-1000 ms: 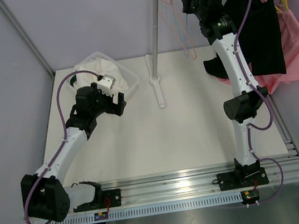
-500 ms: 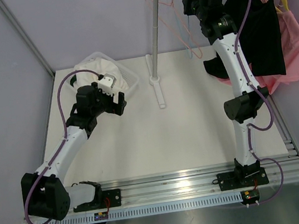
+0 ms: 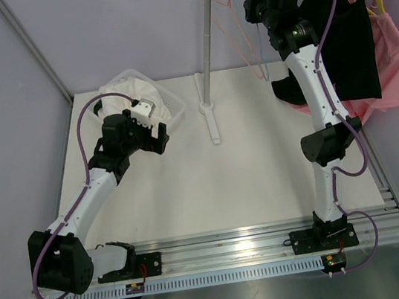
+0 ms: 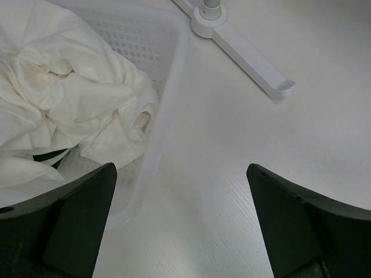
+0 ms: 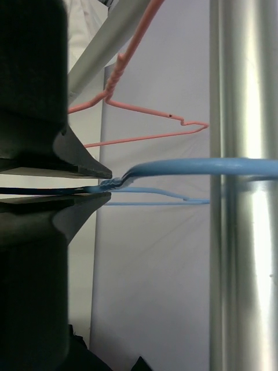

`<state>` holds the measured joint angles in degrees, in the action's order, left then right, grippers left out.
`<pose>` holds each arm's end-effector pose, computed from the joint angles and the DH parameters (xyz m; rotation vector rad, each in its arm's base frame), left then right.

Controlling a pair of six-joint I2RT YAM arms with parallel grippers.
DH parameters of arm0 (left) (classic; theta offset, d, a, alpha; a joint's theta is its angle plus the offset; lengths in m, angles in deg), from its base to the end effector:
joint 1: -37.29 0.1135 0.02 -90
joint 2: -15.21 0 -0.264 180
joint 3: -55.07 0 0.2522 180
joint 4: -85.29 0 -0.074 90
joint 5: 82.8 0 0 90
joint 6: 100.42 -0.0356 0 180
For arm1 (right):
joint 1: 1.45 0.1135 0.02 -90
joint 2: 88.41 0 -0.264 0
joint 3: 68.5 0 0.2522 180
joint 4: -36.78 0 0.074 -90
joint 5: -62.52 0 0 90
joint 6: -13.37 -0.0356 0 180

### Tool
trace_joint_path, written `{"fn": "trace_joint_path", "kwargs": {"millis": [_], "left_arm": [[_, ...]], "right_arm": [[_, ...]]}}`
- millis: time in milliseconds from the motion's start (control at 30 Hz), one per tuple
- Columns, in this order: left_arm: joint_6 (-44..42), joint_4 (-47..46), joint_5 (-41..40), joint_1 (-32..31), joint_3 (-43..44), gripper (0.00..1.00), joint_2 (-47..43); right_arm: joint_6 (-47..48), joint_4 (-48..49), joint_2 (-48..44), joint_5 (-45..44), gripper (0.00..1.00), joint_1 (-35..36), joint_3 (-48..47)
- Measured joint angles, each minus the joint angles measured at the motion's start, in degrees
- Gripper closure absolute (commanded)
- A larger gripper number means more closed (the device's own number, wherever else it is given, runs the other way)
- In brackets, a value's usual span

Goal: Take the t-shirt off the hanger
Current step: Hang the hanger back to the clothesline with the right arm

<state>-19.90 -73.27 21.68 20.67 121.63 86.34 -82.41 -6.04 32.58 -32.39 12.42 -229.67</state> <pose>0.2691 -0.0896 0.2956 0.6120 1.9306 -0.3345 0.4453 0.1068 0.4975 -0.0481 1.6195 0.1954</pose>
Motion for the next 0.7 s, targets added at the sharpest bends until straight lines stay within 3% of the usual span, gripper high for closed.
{"fn": "trace_joint_path", "kwargs": {"millis": [233,700], "left_arm": [[-0.07,0.02,-0.13,-0.09,0.00,0.01,0.00],[-0.13,0.04,-0.13,-0.33,0.00,0.01,0.00]], "right_arm": [[0.11,-0.37,-2.08,0.00,0.48,0.00,1.99],[0.07,0.76,-6.08,0.92,0.22,0.00,7.08]]}}
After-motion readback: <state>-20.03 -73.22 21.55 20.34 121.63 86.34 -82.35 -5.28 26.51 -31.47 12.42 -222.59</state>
